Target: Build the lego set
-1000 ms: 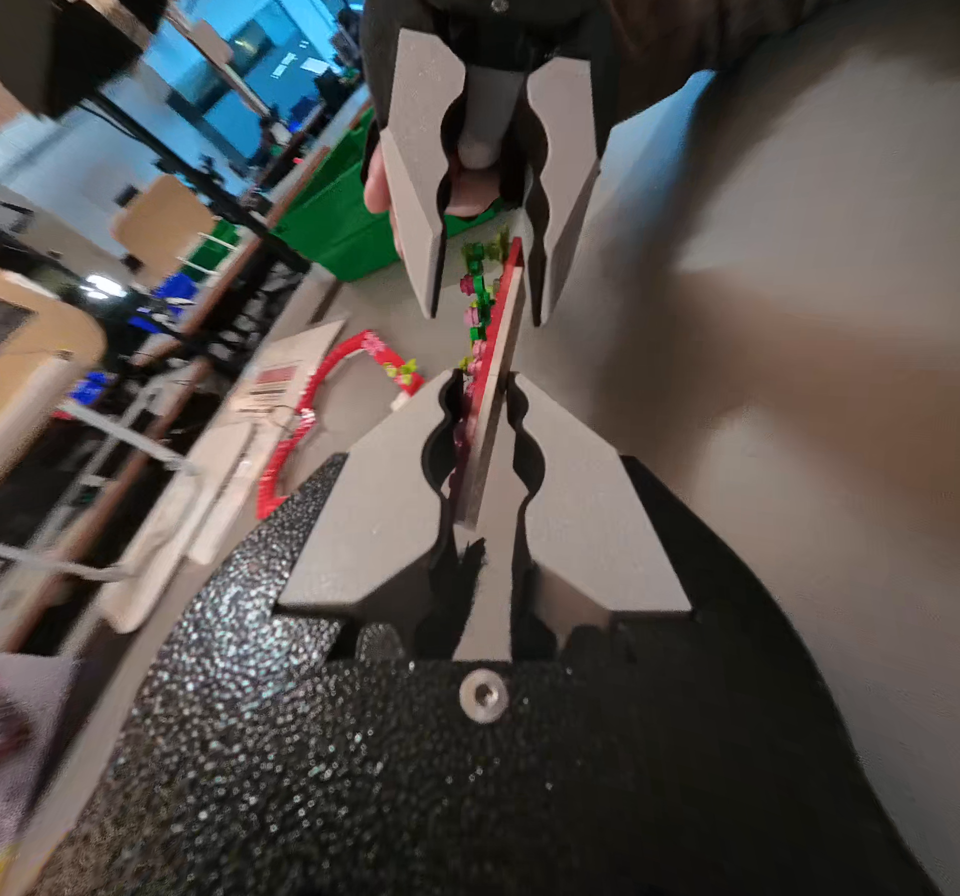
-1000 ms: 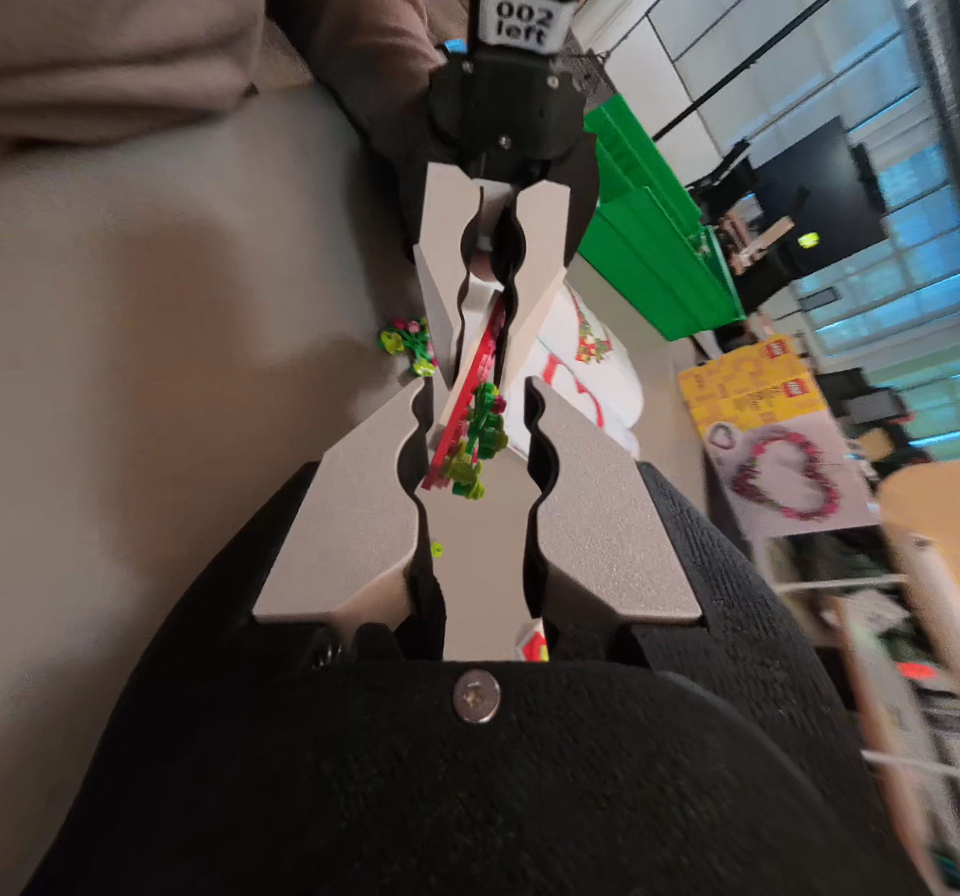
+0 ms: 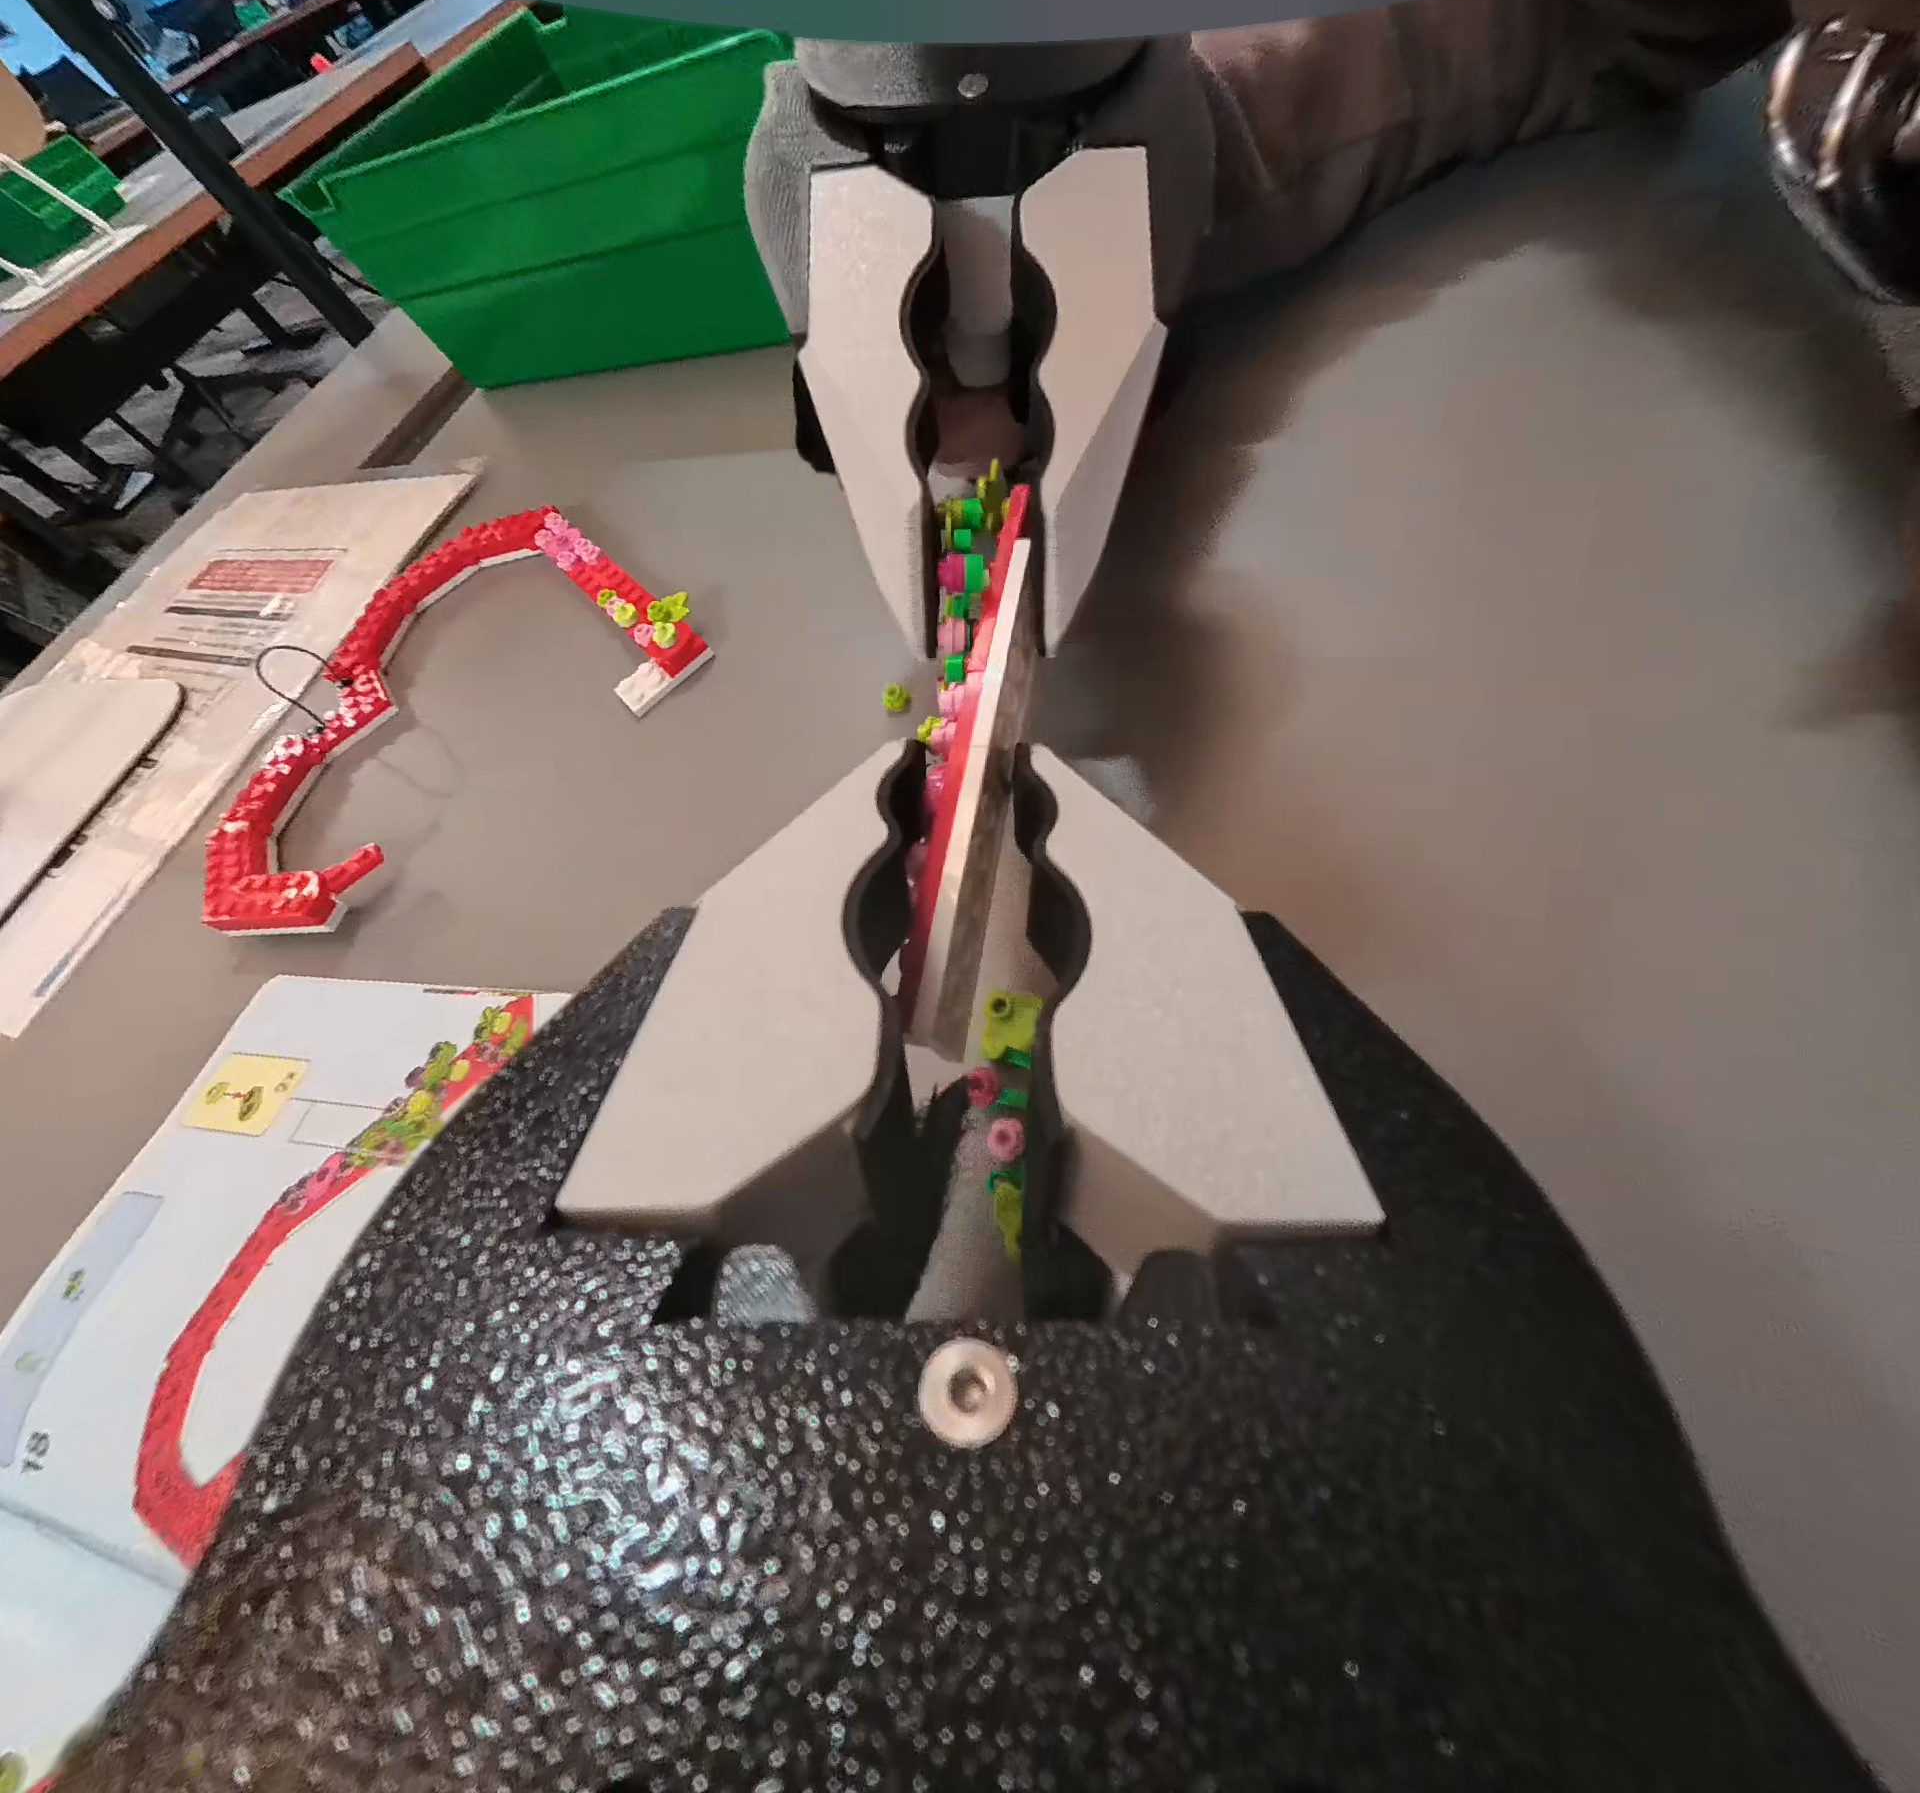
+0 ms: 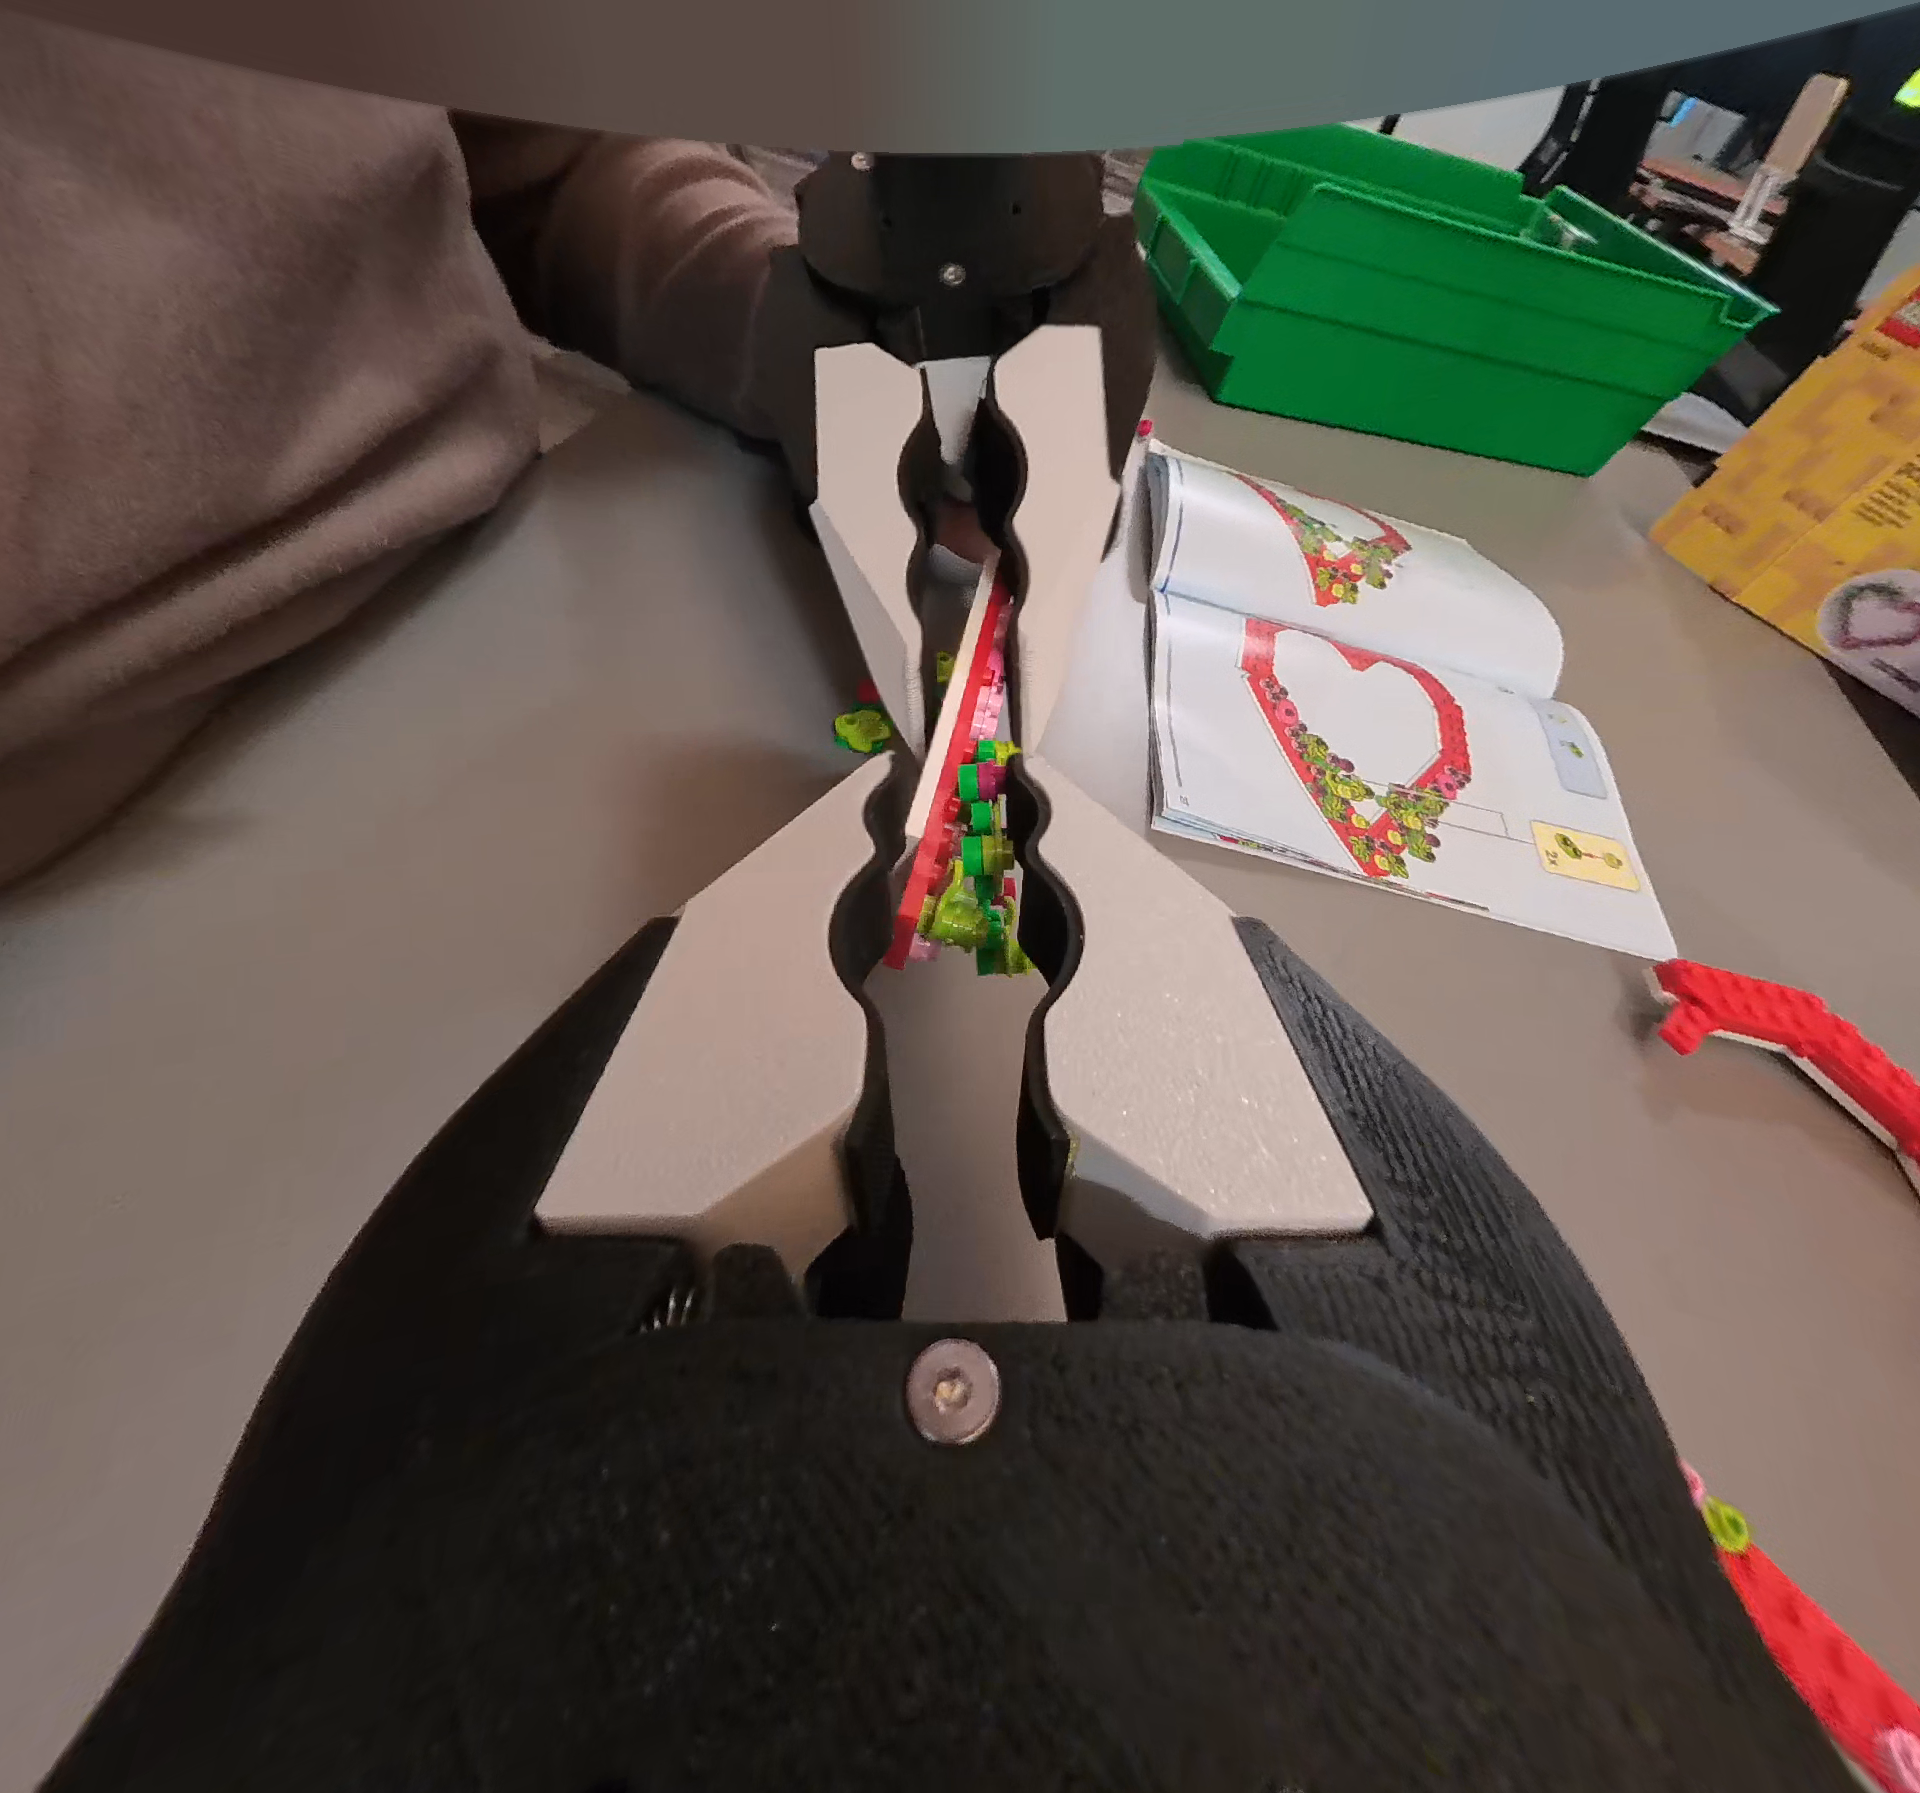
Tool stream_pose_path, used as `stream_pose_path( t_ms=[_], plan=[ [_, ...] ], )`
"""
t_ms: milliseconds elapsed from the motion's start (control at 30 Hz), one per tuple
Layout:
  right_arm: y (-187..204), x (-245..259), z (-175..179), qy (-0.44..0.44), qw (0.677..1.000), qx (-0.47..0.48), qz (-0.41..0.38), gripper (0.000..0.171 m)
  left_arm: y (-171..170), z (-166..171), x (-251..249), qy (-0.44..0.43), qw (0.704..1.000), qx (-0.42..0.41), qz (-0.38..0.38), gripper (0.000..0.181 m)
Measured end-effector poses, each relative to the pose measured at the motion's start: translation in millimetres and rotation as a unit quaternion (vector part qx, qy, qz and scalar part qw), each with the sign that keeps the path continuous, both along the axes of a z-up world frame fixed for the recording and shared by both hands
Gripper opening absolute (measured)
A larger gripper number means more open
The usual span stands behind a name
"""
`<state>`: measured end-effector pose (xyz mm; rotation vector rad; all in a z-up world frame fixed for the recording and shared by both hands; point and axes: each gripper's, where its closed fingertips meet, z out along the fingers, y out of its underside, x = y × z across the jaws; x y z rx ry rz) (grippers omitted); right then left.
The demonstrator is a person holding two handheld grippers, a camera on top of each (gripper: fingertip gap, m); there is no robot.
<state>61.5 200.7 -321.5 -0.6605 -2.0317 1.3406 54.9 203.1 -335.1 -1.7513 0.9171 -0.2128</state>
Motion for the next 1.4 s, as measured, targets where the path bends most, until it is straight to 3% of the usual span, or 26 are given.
stream_pose_path(
  t_ms=[333, 967, 1400],
  plan=[
    [1, 2, 9, -0.004, 0.997, -0.049, -0.059, 0.014, 1, 10, 3, 0.037, 0.997, 0.069, 0.001, 0.014],
    [0, 4, 14, 0.009, 0.997, -0.032, -0.065, 0.011, 0, 15, 5, 0.059, 0.993, 0.100, 0.004, 0.014],
    [-4, 8, 14, 0.105, 0.991, 0.060, -0.054, 0.026, 0, 13, 8, 0.143, 0.976, 0.161, -0.002, 0.013]
  ],
)
